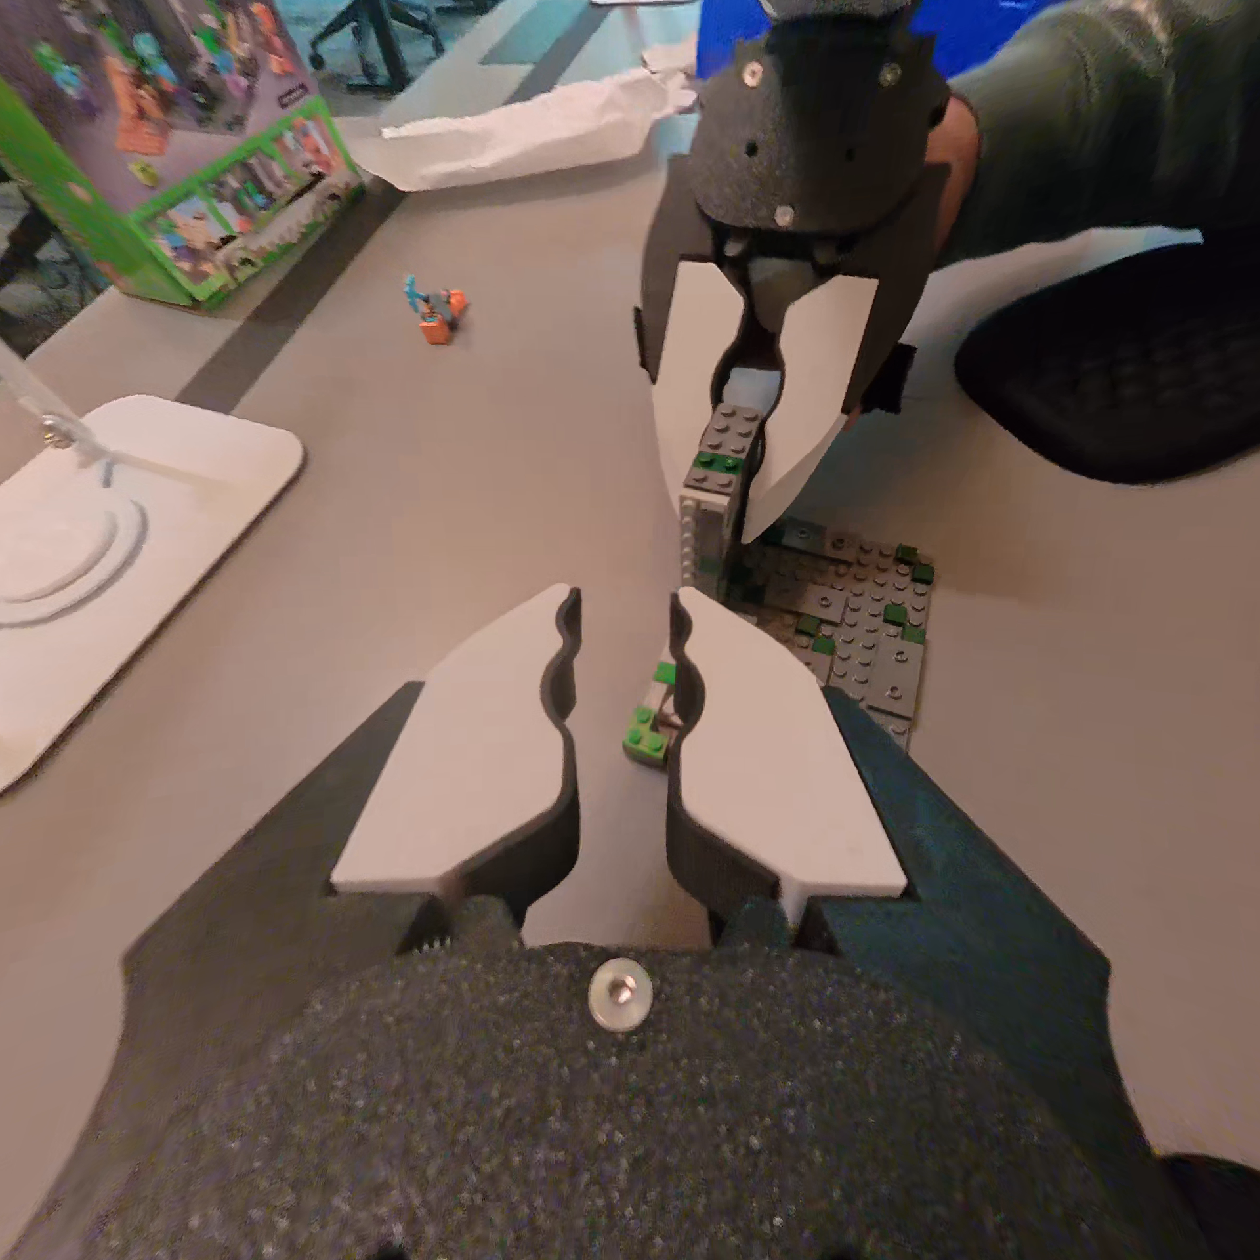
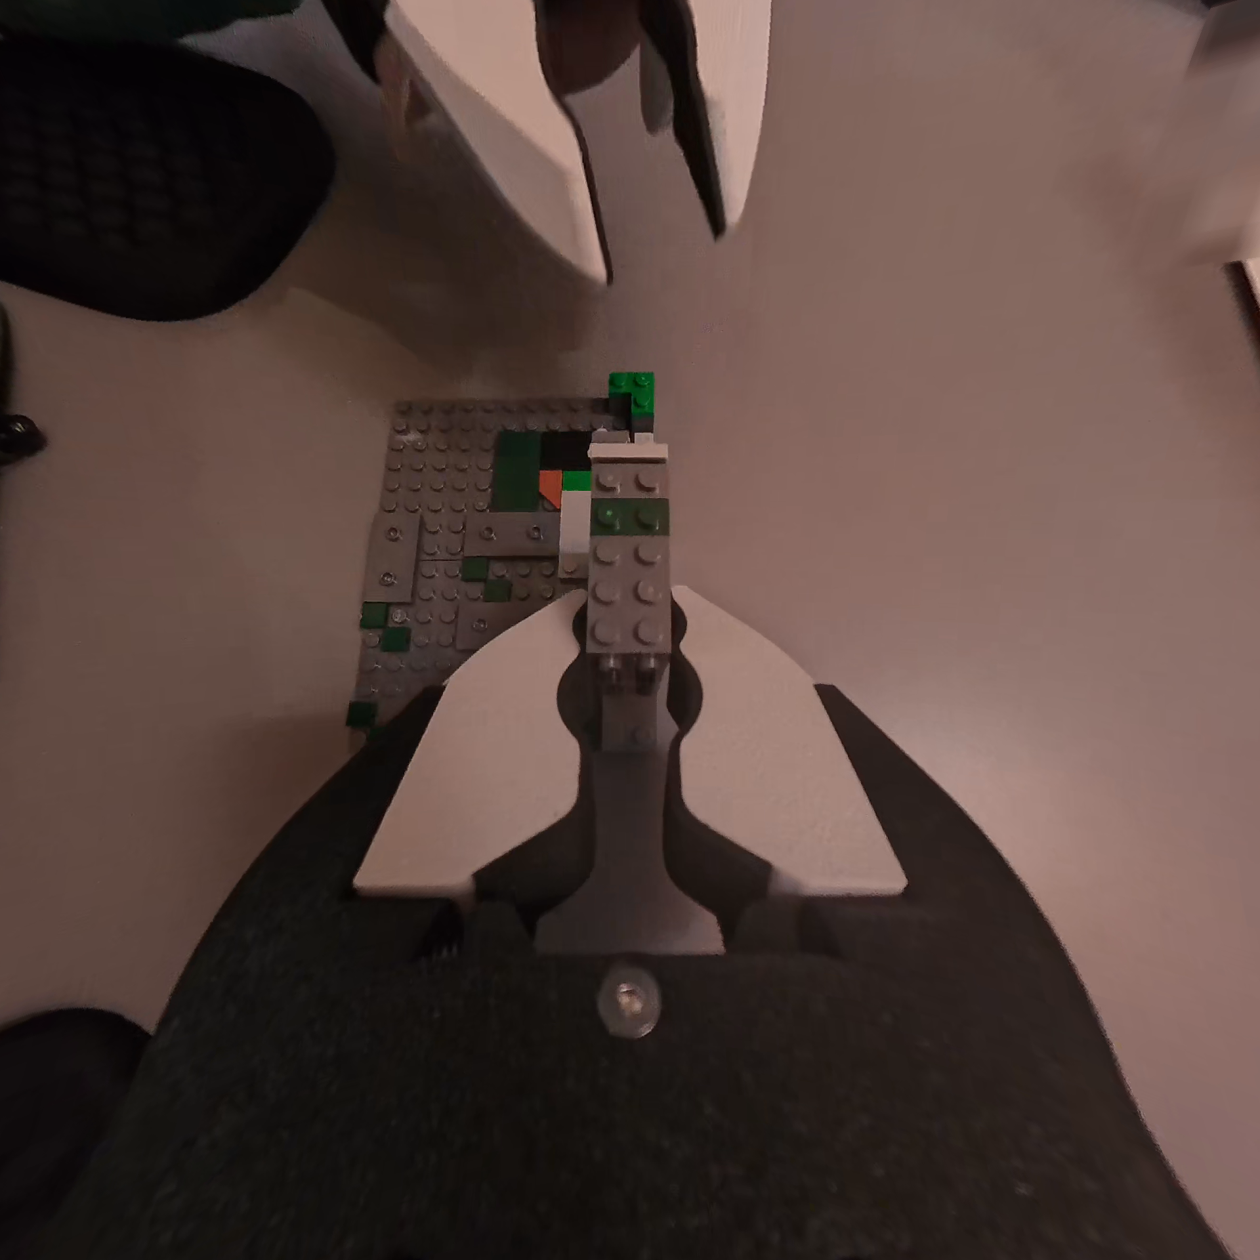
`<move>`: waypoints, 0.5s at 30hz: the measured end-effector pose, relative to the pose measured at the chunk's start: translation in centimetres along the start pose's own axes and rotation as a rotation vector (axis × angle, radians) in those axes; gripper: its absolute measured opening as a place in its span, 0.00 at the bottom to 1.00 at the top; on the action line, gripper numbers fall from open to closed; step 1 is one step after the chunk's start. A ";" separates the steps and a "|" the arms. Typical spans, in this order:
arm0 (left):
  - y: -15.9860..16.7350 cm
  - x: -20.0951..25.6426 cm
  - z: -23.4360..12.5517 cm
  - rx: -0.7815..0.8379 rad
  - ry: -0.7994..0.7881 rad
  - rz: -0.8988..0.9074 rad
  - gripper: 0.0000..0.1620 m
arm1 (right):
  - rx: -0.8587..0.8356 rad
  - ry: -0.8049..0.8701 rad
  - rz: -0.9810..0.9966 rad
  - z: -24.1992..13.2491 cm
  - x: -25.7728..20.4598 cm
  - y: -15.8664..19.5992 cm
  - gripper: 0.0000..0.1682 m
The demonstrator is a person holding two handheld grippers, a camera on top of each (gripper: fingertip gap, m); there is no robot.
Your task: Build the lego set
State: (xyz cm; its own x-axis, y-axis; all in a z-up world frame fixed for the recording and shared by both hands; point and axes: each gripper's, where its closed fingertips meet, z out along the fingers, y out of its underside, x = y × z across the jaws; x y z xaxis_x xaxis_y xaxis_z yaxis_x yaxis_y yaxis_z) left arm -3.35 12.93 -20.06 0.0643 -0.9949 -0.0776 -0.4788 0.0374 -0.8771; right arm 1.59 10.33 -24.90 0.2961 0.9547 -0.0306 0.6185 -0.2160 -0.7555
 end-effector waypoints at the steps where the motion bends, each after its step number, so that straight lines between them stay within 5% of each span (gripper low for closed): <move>1: 0.1 -0.2 -0.5 0.006 -0.007 -0.014 0.15 | 0.011 0.001 0.000 0.0 0.0 0.0 0.10; 15: 0.2 -1.5 -5.3 0.242 0.000 -0.366 0.15 | 0.322 0.026 0.060 -3.4 0.6 -3.6 0.10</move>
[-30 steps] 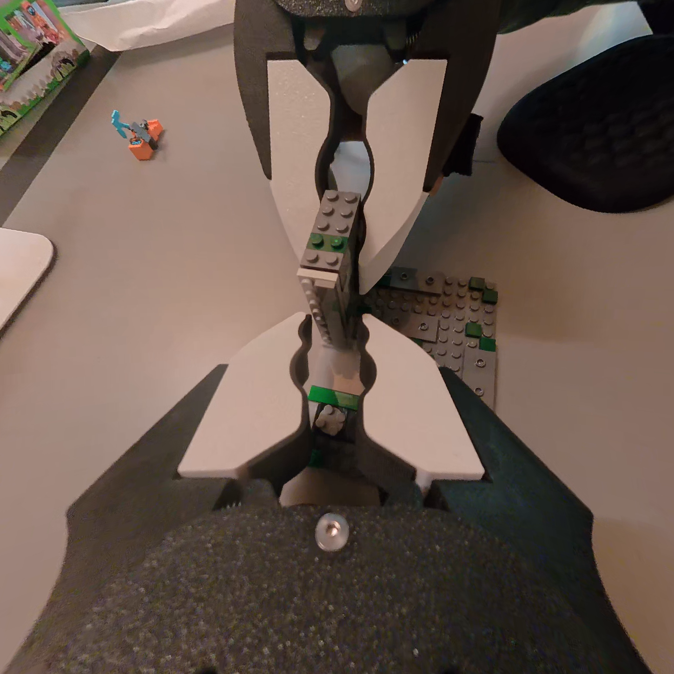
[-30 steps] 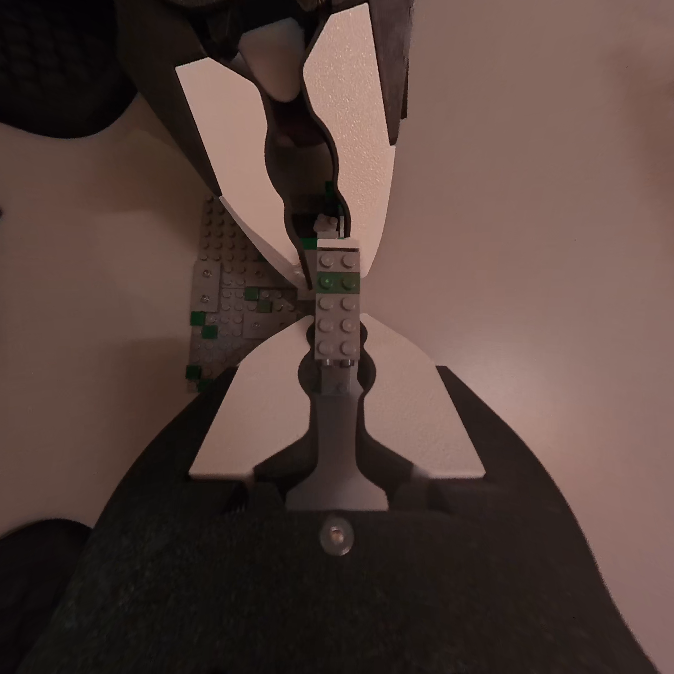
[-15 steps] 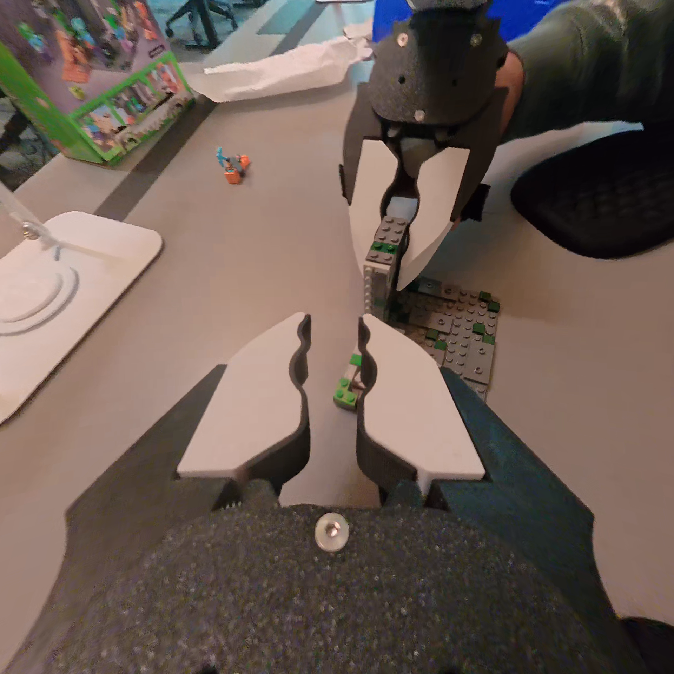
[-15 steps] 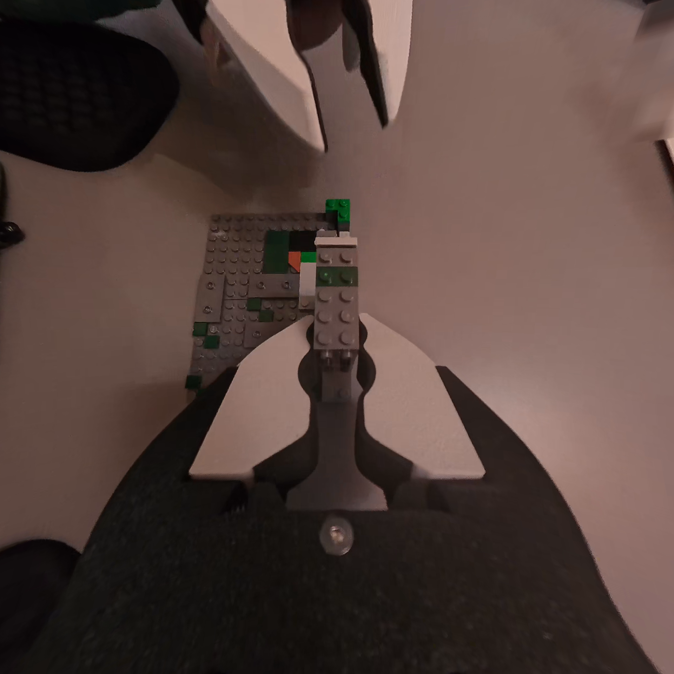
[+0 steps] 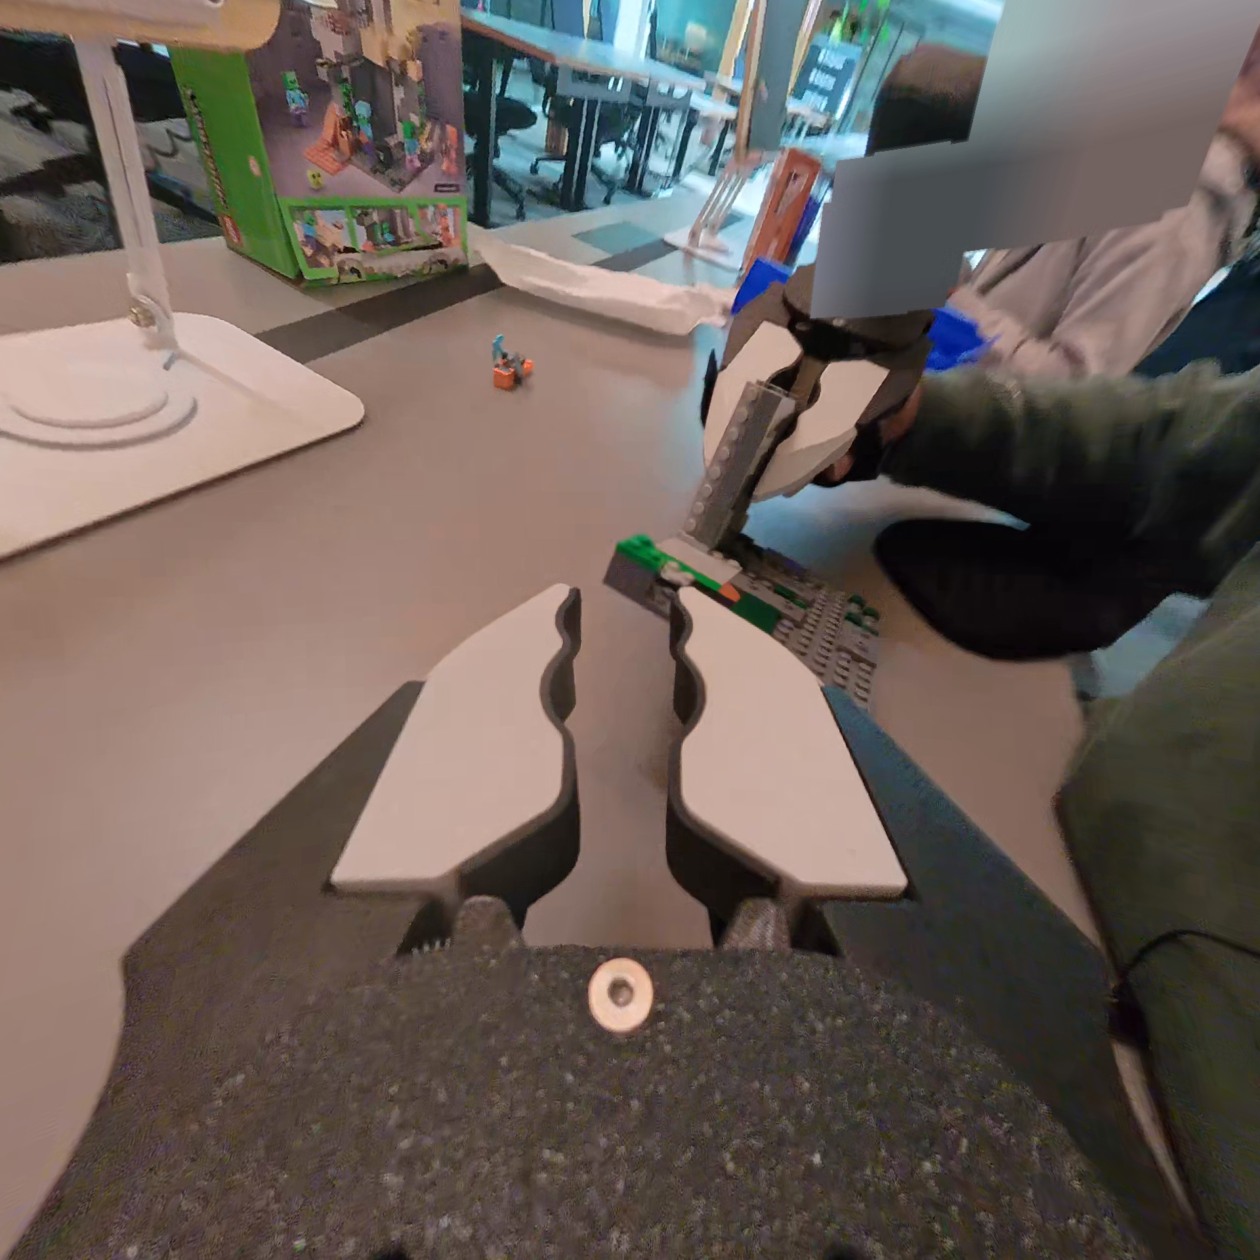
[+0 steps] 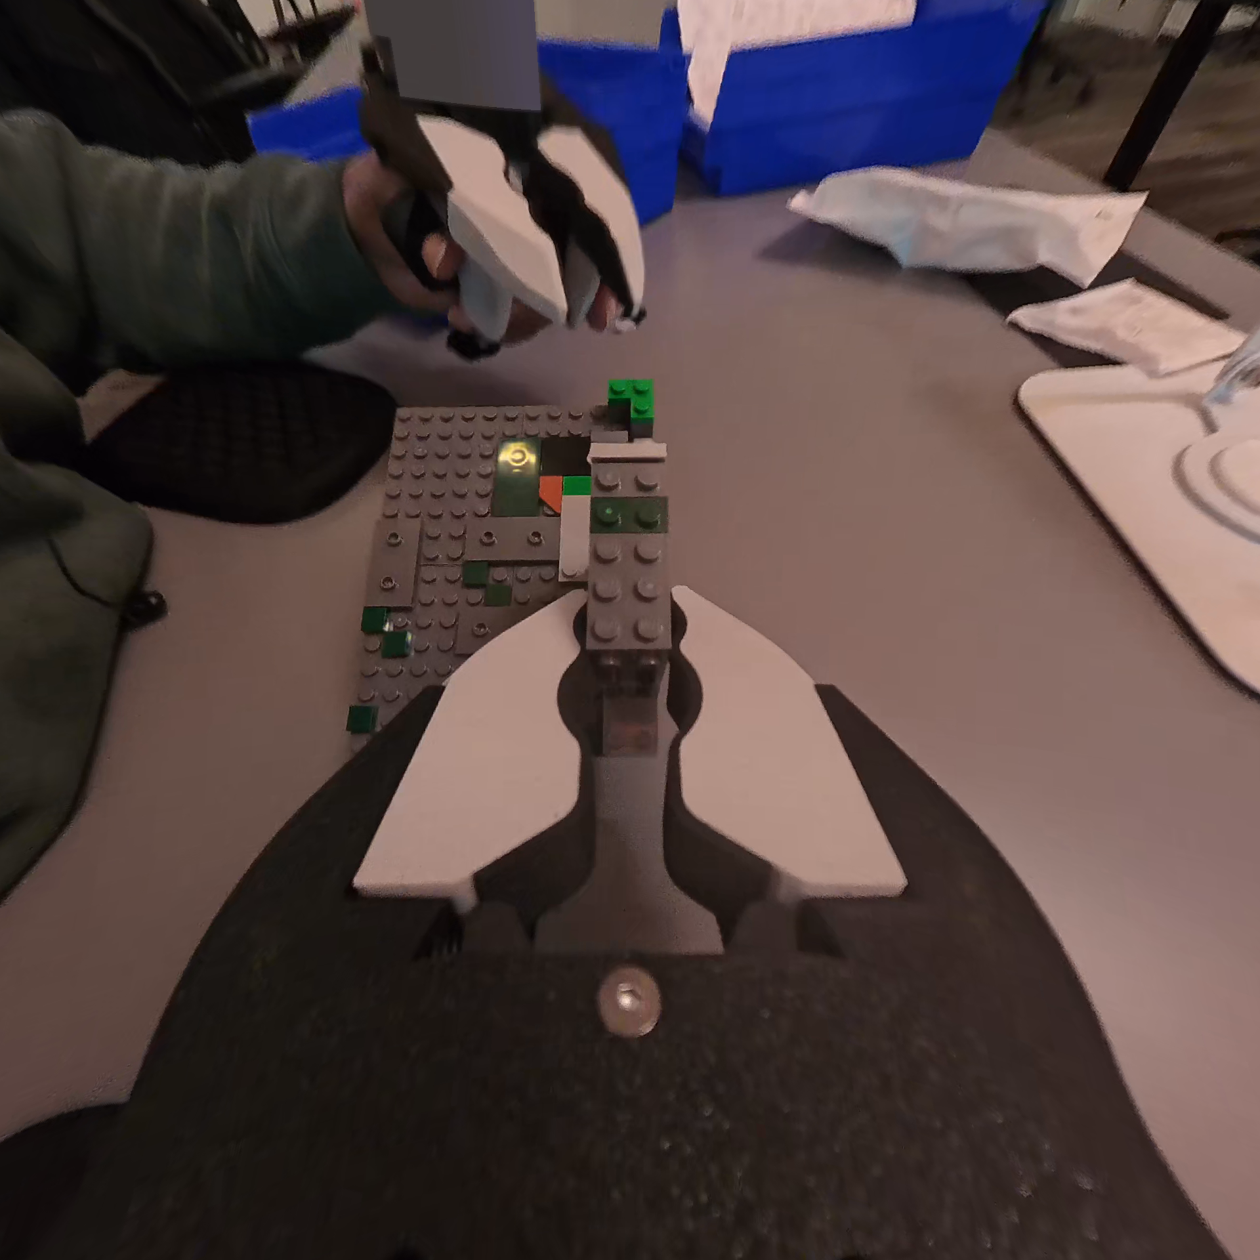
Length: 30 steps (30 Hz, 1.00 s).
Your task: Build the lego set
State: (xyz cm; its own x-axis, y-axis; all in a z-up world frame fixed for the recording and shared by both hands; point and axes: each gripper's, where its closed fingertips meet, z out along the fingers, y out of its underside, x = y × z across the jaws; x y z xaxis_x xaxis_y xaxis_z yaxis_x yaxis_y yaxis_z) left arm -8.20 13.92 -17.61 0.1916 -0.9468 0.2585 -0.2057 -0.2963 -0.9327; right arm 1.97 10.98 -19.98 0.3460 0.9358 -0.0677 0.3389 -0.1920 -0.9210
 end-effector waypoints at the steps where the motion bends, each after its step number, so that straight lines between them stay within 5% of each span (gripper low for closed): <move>1: -0.2 0.1 -0.2 0.024 0.016 -0.040 0.15 | 0.032 0.004 -0.004 -0.3 0.0 -0.6 0.10; 14: 2.2 2.7 0.5 -0.013 0.031 -0.127 0.21 | 0.170 0.183 0.025 -1.8 2.6 -3.5 0.10; 30: -1.0 2.7 5.2 0.107 -0.025 -0.333 0.20 | 0.283 0.338 0.063 -0.3 4.9 -5.5 0.10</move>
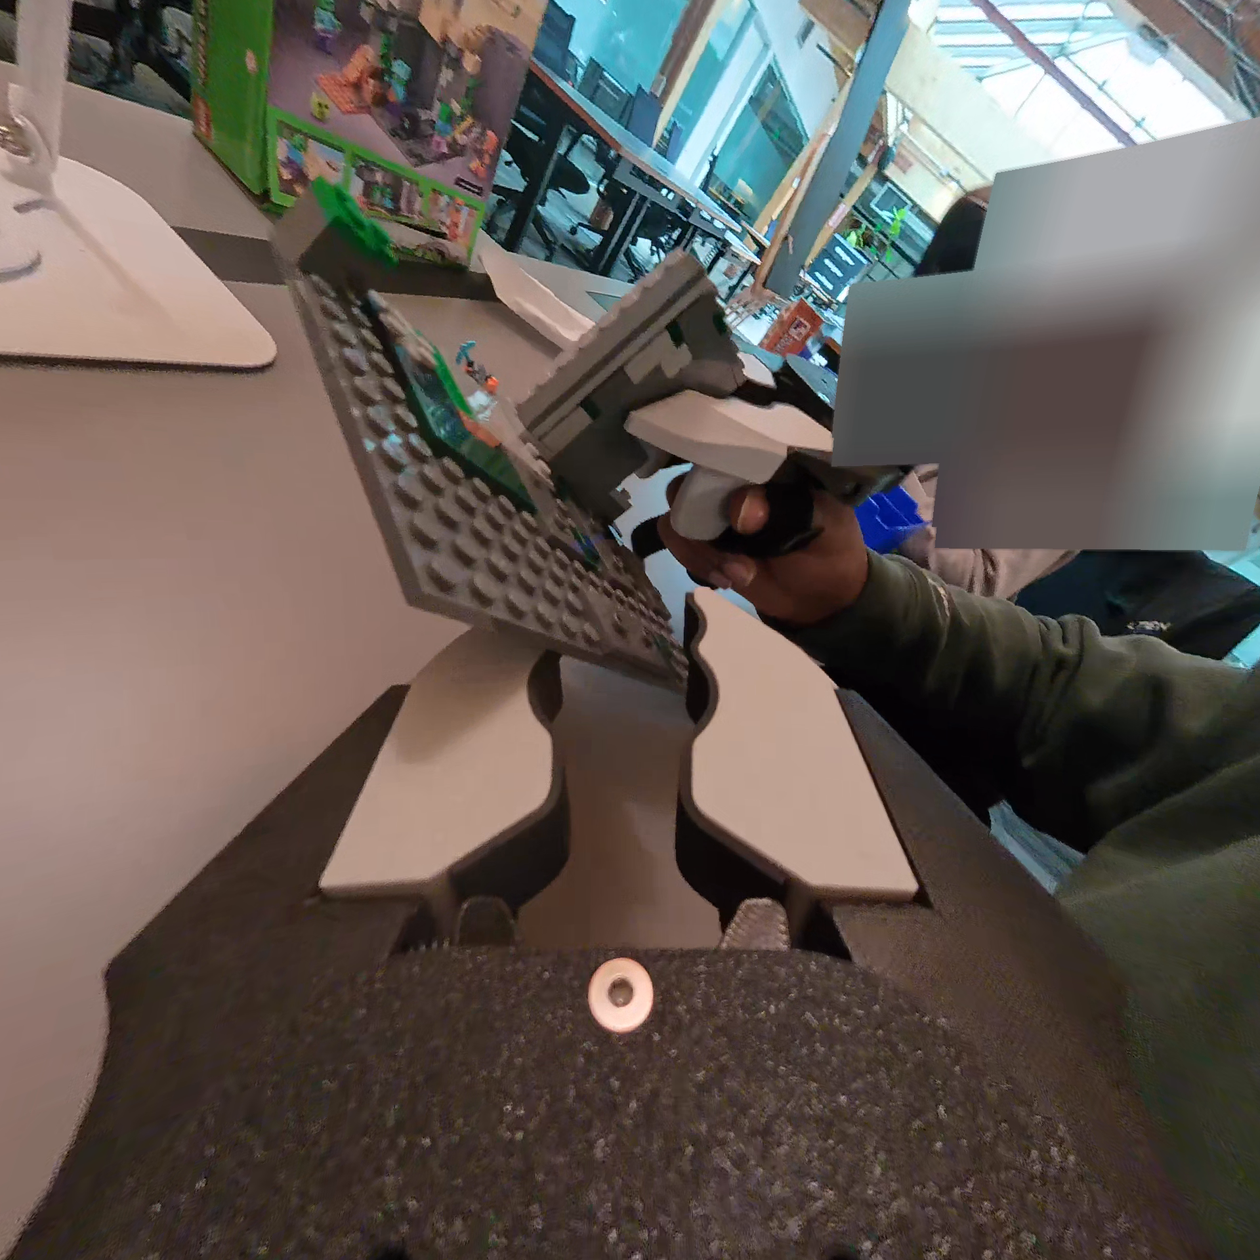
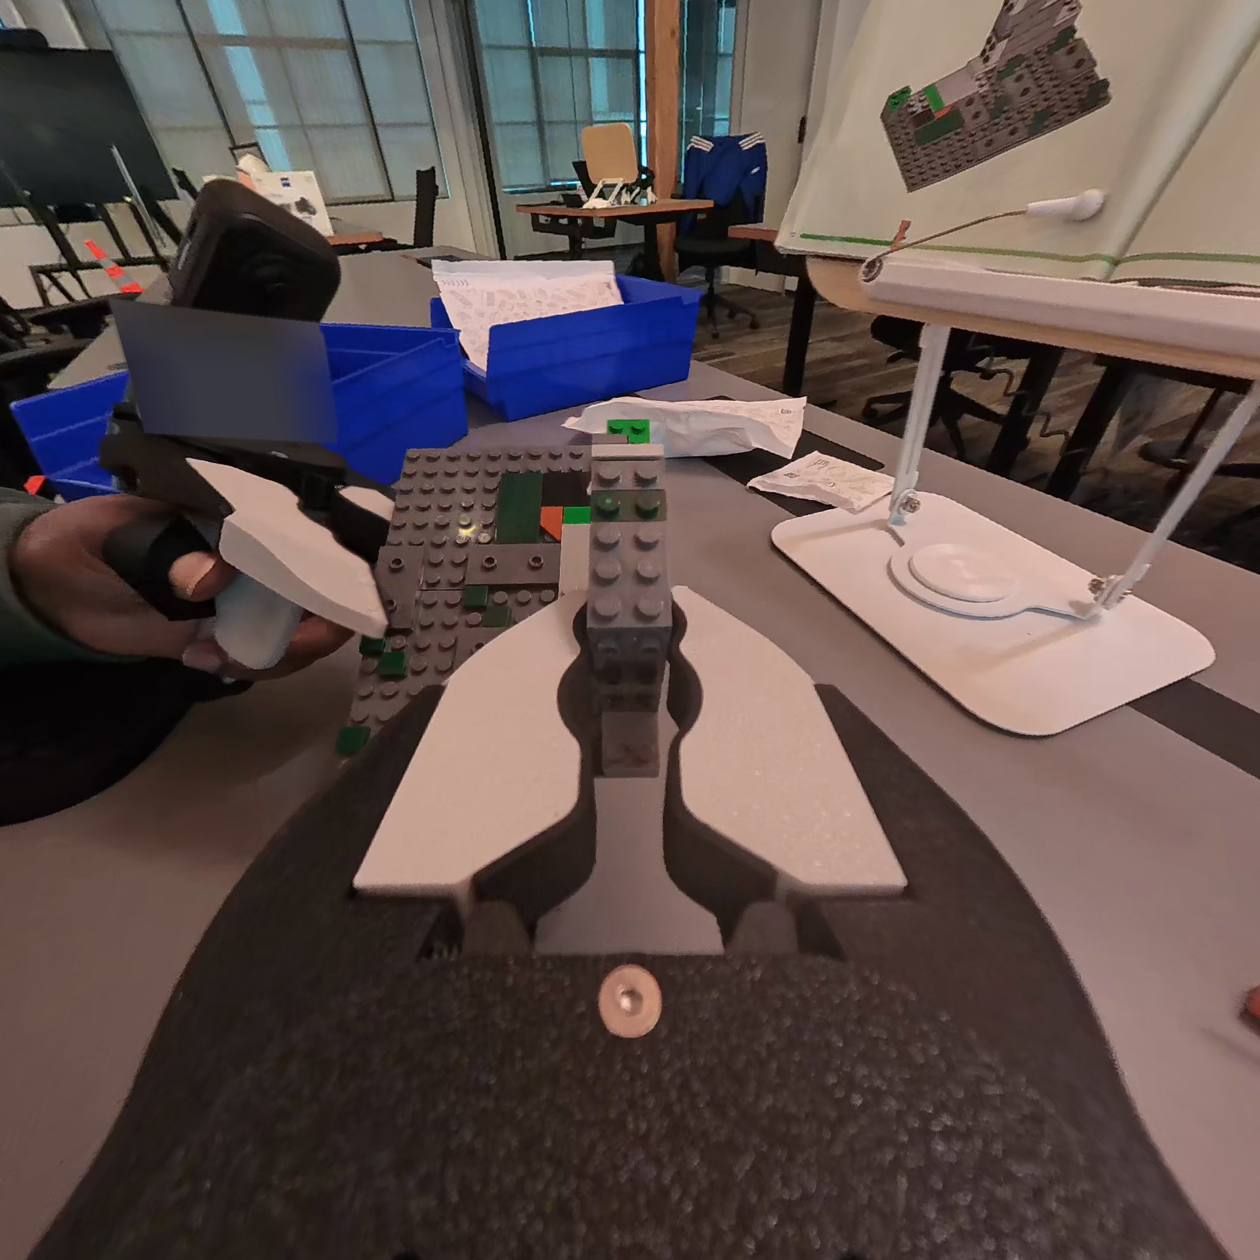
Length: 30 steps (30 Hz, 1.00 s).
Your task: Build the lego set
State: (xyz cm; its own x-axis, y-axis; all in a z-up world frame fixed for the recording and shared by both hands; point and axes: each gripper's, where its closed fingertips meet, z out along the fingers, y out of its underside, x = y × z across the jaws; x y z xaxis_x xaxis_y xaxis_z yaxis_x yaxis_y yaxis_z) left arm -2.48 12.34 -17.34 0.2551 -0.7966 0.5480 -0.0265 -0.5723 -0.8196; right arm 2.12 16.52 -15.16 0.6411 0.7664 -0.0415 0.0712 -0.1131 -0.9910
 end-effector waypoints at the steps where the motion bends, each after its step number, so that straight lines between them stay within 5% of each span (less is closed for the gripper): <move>1: -0.1 -0.3 0.1 0.008 -0.013 -0.012 0.18 | 0.004 0.012 -0.005 0.0 0.1 0.0 0.10; 18: 1.1 -3.3 0.2 0.018 -0.022 -0.368 0.05 | -0.075 0.135 -0.028 0.8 0.3 2.1 0.10; 30: 1.7 -4.1 -0.5 0.011 -0.004 -0.427 0.04 | -0.132 0.156 -0.118 0.6 -0.4 2.4 0.15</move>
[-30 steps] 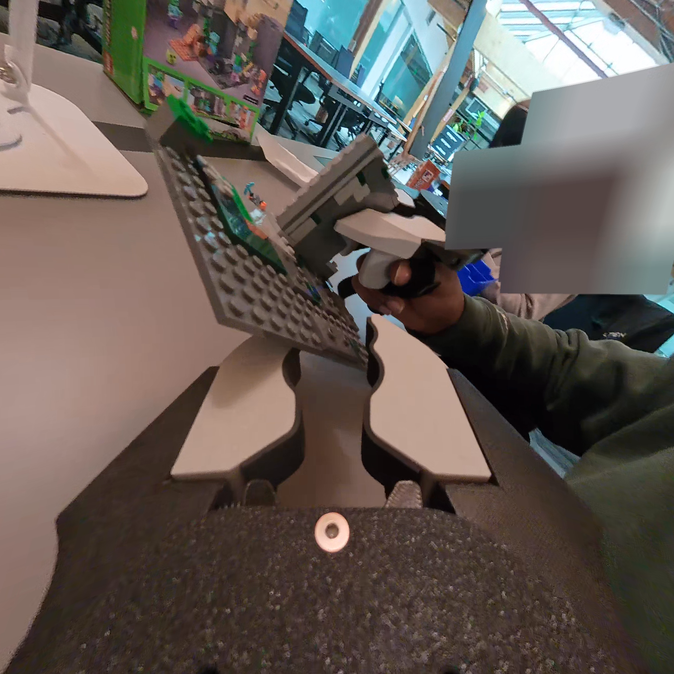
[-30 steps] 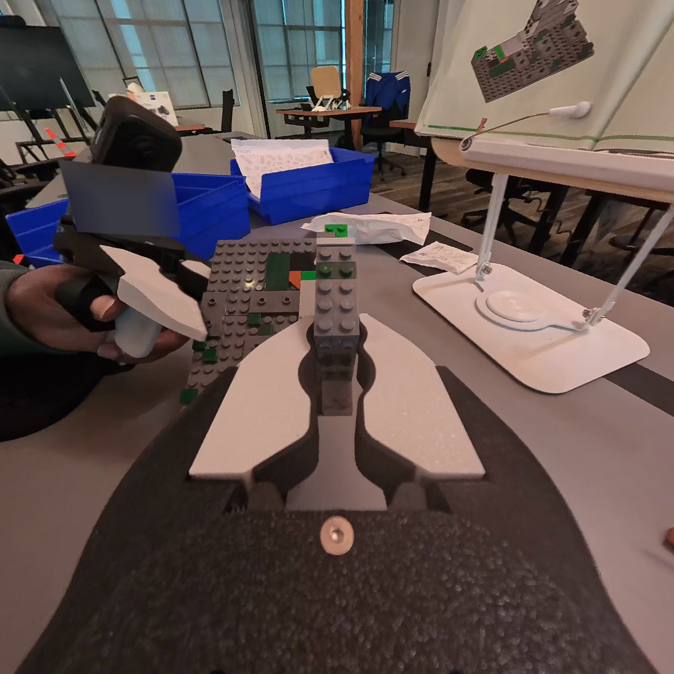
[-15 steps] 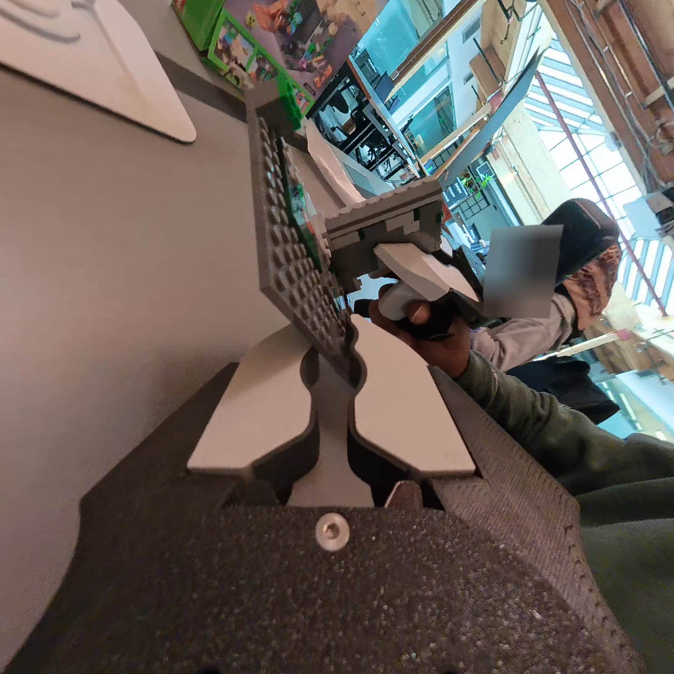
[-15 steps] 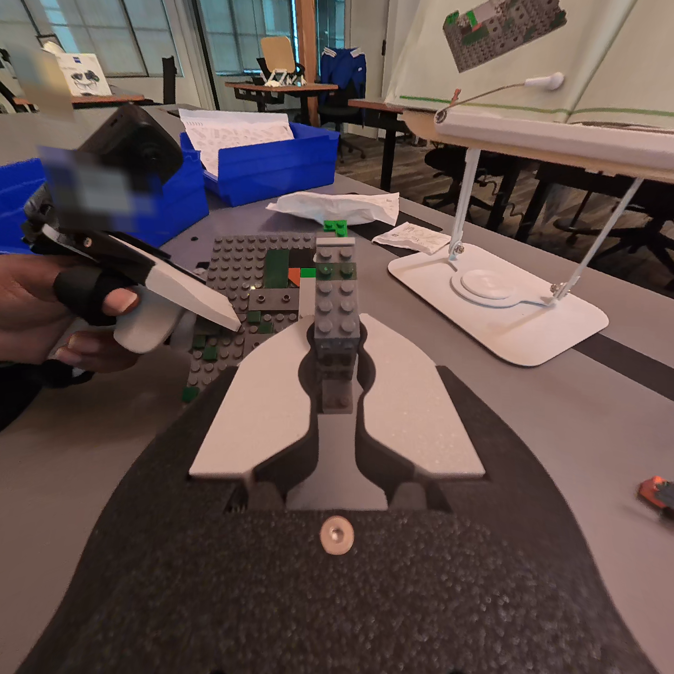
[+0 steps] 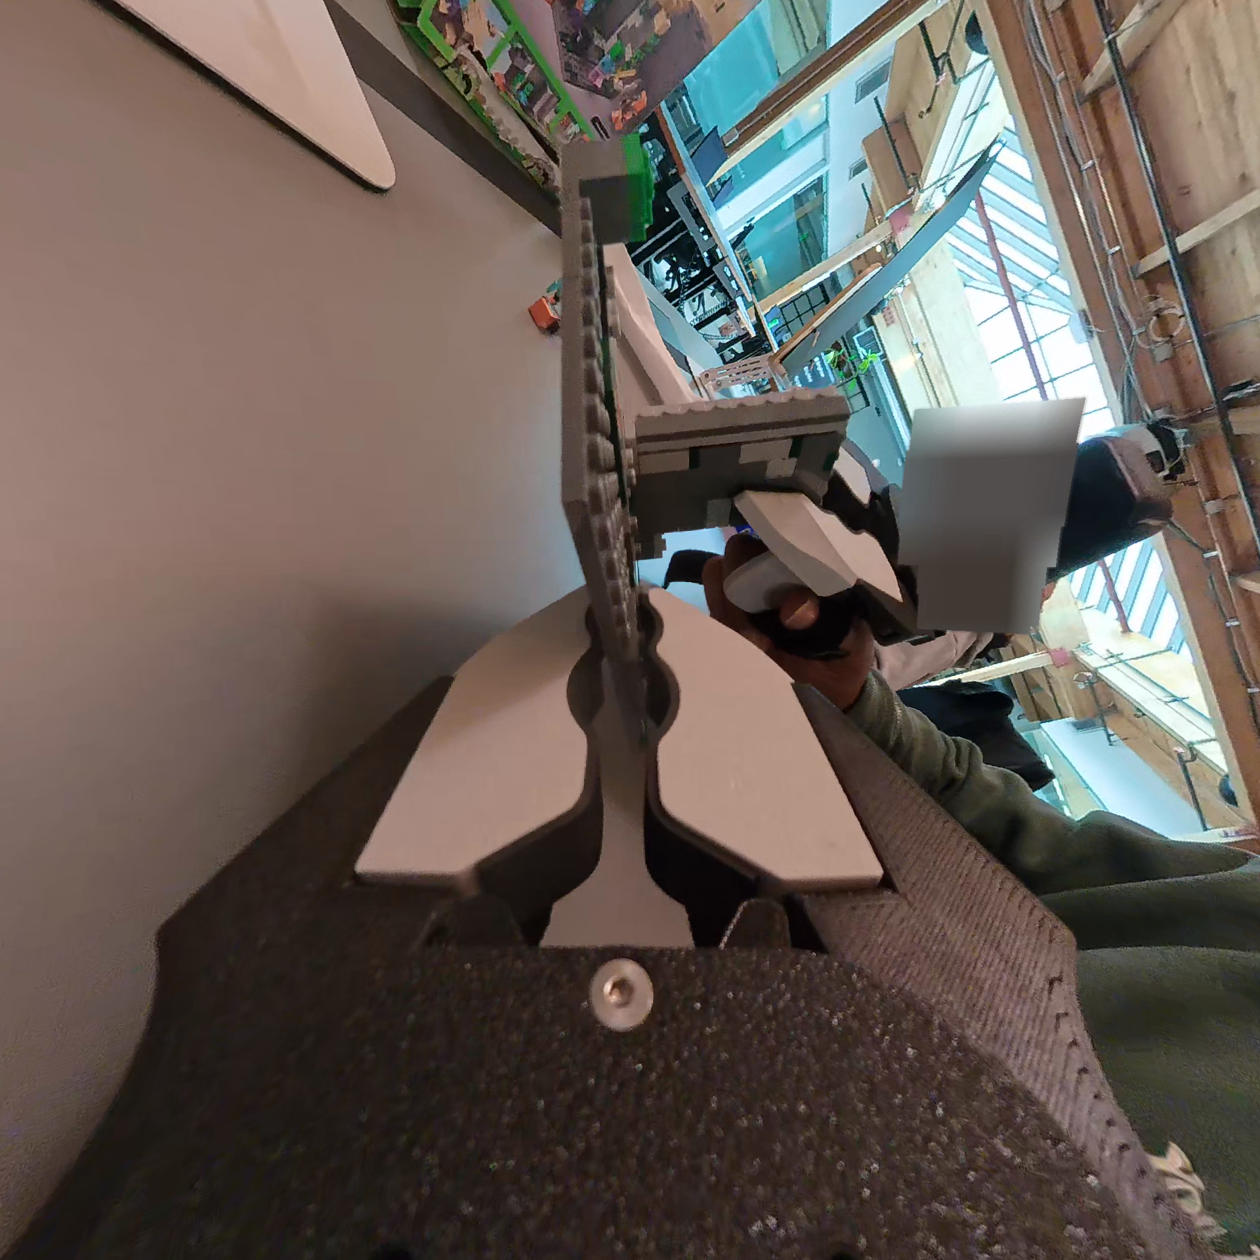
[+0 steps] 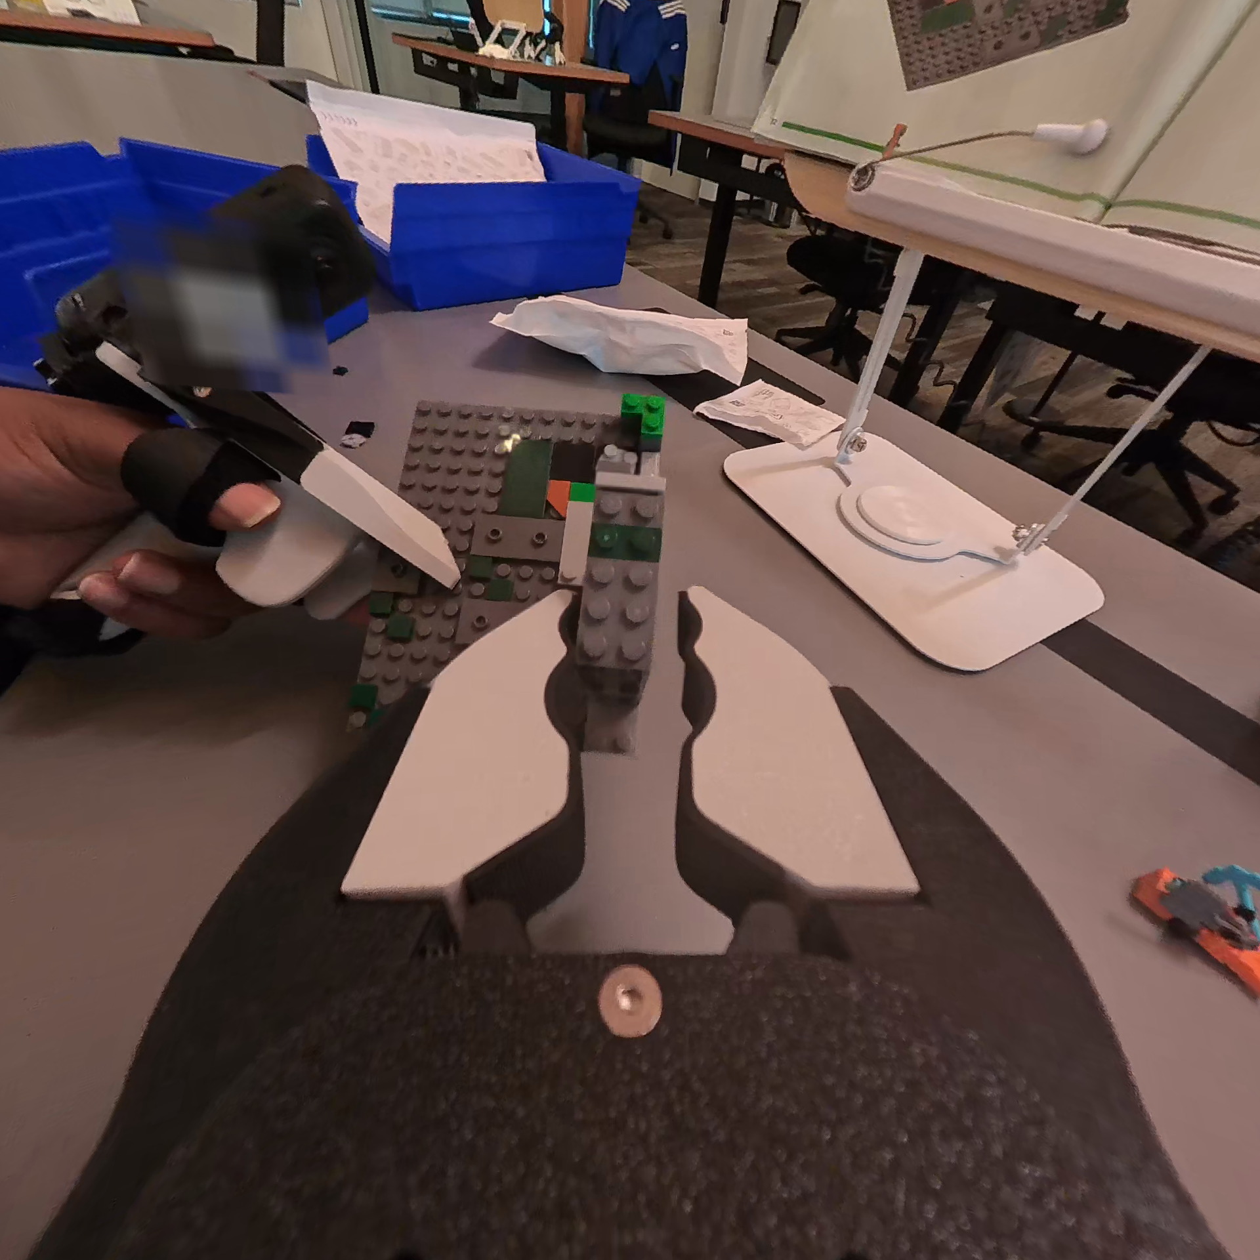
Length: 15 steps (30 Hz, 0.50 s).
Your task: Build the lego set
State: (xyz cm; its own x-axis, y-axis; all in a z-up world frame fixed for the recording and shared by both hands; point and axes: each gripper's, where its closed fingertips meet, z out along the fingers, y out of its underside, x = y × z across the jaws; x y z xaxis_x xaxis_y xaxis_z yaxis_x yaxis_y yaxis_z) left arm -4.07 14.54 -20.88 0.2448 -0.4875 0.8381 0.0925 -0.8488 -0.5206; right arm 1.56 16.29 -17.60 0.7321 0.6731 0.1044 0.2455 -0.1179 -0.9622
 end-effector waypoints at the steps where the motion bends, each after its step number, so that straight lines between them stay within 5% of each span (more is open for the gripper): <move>1: -0.1 -0.1 -0.1 -0.001 -0.007 0.012 0.04 | -0.005 -0.004 0.005 -0.1 -0.1 0.0 0.16; 15: -0.3 -1.2 -1.8 -0.036 -0.052 0.164 0.04 | -0.143 -0.185 0.162 -3.0 -2.0 0.3 0.20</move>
State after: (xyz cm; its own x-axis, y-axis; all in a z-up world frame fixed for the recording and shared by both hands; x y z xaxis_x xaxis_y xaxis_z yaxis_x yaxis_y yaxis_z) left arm -6.17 14.98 -21.49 0.3039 -0.6095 0.7323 0.0125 -0.7660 -0.6427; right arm 2.07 12.65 -17.37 0.6440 0.7574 -0.1077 0.2318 -0.3274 -0.9160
